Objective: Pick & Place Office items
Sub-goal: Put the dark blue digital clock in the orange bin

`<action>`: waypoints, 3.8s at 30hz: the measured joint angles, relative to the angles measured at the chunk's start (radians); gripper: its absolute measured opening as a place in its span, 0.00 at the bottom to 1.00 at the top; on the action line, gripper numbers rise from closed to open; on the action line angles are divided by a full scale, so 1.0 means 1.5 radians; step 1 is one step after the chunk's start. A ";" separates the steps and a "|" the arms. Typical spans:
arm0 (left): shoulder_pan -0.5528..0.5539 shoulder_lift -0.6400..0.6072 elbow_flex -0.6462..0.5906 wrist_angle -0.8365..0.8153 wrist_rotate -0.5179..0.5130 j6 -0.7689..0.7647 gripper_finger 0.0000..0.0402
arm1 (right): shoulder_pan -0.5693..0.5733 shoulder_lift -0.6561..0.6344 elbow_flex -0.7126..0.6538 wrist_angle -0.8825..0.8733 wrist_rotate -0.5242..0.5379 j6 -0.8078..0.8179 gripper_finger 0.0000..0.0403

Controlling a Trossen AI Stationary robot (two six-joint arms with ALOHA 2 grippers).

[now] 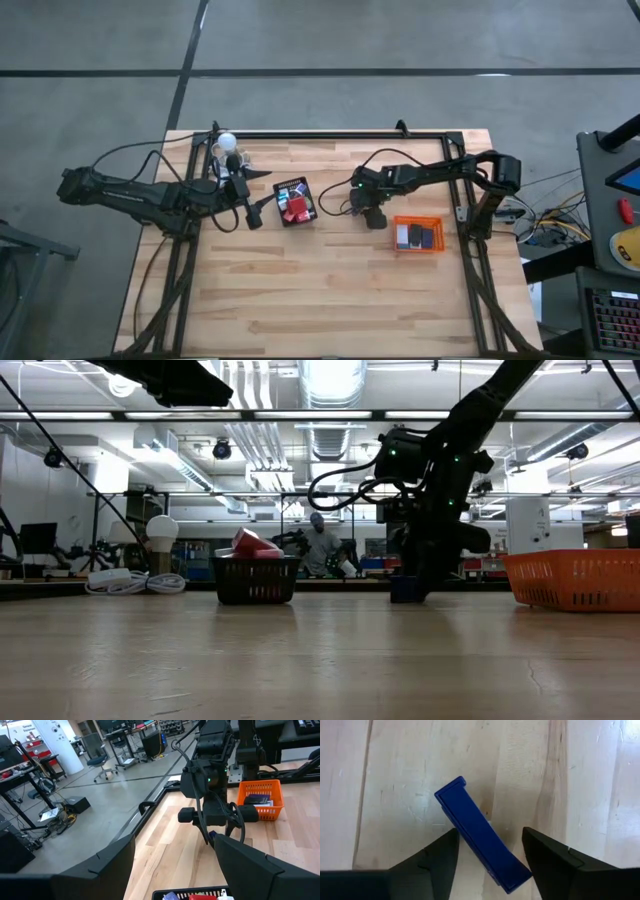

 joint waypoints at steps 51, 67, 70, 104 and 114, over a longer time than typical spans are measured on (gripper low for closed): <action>0.000 0.000 0.000 0.000 0.000 0.000 0.69 | 0.032 -0.160 0.056 -0.023 -0.008 0.099 0.16; 0.000 0.000 0.000 0.000 0.000 0.000 0.69 | 0.121 -0.330 0.056 -0.035 0.019 0.178 0.16; 0.000 0.000 0.000 0.000 0.000 0.000 0.69 | 0.133 -0.351 0.056 -0.051 0.024 0.187 0.16; 0.000 0.000 0.000 0.000 0.000 0.000 0.69 | 0.228 -0.439 0.055 -0.510 0.104 0.801 0.19; 0.000 0.000 0.000 0.000 0.000 0.000 0.69 | 0.238 -0.400 0.048 -0.575 0.155 0.994 0.17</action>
